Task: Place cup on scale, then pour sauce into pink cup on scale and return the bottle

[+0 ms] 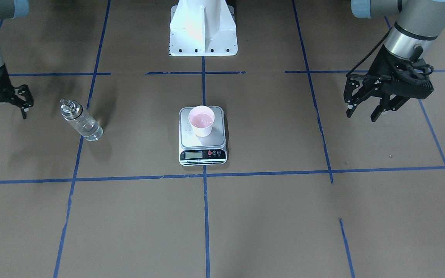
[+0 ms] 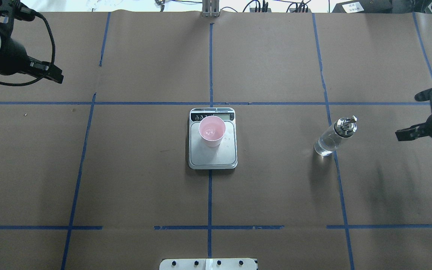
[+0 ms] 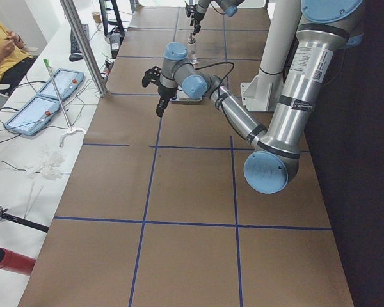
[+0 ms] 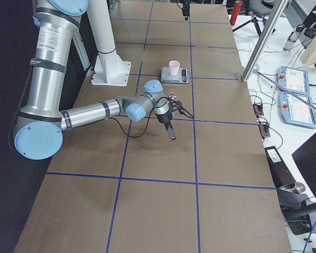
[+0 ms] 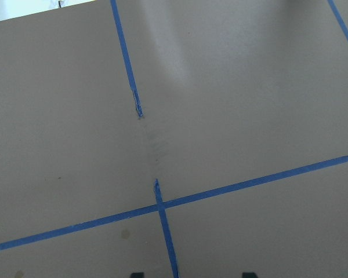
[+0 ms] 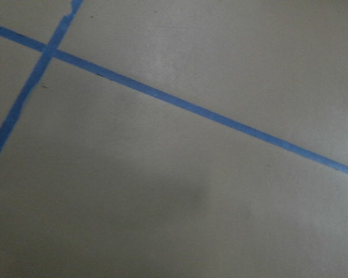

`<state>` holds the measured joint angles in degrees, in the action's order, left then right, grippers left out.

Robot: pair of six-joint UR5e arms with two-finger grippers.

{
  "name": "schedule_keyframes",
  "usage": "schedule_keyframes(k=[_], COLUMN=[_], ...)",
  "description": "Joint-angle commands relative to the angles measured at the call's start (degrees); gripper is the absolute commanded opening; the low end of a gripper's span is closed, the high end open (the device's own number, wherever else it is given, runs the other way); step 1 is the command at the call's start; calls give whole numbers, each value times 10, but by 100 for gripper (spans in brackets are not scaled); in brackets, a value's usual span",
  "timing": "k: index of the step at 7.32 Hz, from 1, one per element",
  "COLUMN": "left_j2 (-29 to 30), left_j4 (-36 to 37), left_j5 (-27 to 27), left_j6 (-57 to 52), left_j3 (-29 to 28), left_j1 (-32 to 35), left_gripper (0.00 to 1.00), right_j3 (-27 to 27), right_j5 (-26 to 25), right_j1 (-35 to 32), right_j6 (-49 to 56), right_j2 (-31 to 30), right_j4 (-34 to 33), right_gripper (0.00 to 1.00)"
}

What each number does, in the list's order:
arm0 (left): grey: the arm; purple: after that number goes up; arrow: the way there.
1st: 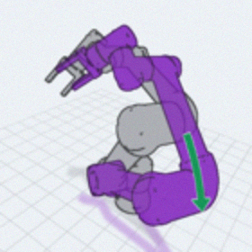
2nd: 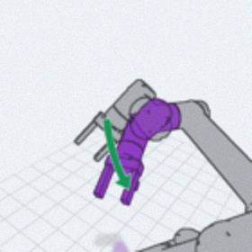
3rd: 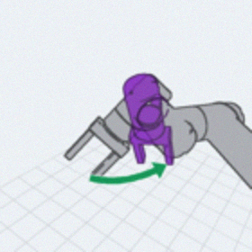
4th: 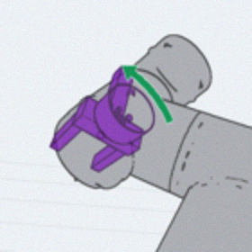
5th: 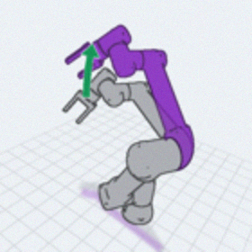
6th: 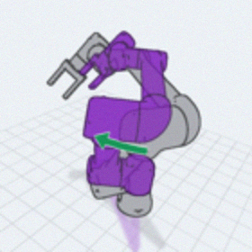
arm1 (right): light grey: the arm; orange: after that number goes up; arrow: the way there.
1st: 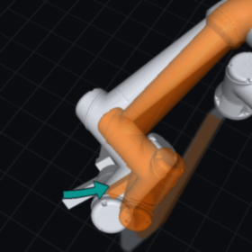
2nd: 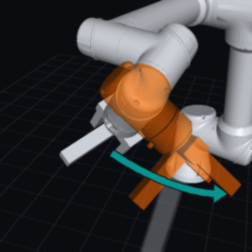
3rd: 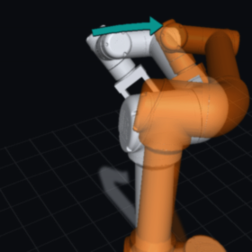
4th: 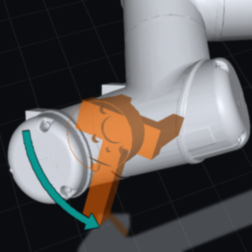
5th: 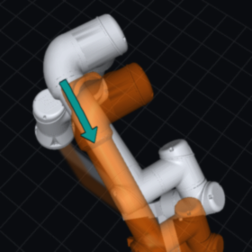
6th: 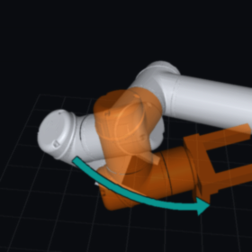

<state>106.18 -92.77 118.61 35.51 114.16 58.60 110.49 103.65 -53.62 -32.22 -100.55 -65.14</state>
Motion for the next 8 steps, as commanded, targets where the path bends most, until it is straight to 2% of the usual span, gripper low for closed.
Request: schedule_keyframes(k=[1,3,4,6,7,8], left_j2=[-1,-13,-17,-23,-29,-70], left_j4=[-3,-1,-2,-7,-1,-1], left_j5=[112,131,131,174,184,182], left_j6=[-120,-263,-294,-372,-389,-388], left_j3=[-82,-160,-183,-251,-249,-224], left_j1=[77,153,184,260,273,274], left_gripper=[65,66,100,100,100,100], right_j3=[-120,-150,-154,-171,-165,-144], right_j5=[176,228,263,280,297,297], right_j1=[-183,-280,-301,-326,-330,-331], right_j6=[175,281,294,305,305,305], right_j2=[80,132,150,158,158,150], right_j4=[-47,-170,-213,-229,-245,-245], right_gripper=[100,100,100,100,100,100])
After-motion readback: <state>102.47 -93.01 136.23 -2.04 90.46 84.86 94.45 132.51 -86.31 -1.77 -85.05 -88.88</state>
